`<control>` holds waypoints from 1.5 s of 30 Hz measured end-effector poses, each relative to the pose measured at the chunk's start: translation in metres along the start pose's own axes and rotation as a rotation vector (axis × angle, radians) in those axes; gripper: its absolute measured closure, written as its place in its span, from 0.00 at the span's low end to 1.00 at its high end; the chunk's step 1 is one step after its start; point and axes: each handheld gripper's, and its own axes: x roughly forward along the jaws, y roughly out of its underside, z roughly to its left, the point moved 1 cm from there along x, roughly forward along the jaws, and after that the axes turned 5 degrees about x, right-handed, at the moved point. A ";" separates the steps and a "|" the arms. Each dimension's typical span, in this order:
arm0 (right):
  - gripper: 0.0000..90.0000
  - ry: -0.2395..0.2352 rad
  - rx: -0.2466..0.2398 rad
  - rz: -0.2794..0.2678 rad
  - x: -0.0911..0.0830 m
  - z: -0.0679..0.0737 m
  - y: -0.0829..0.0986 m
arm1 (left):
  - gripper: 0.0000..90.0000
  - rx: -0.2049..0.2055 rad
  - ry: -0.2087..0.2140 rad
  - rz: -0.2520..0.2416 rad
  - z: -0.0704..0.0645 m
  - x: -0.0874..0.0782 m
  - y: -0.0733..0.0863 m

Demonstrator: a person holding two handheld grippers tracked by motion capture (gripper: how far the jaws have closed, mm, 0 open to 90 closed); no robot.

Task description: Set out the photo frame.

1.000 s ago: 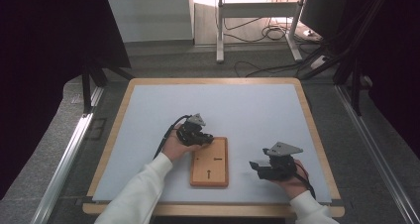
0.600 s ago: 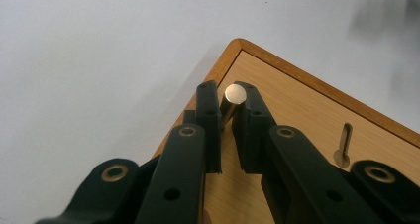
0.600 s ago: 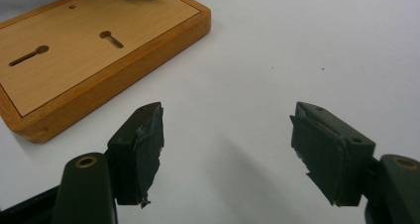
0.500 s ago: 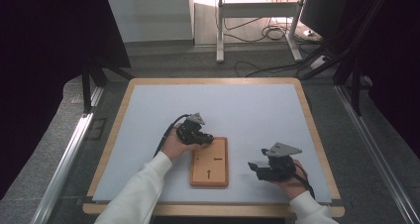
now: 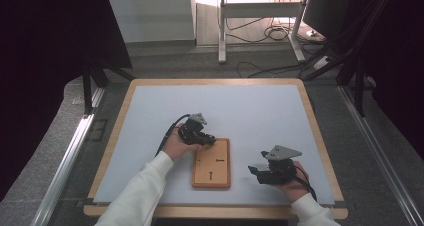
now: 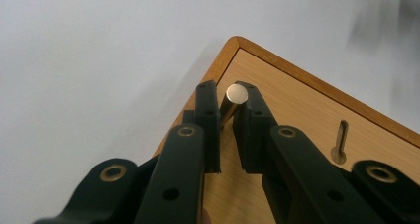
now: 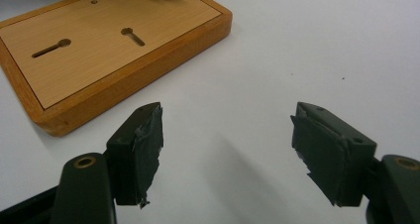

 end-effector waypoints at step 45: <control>0.13 0.014 -0.417 0.098 0.048 0.110 -0.023 | 0.91 -0.070 0.125 0.029 0.021 0.000 -0.005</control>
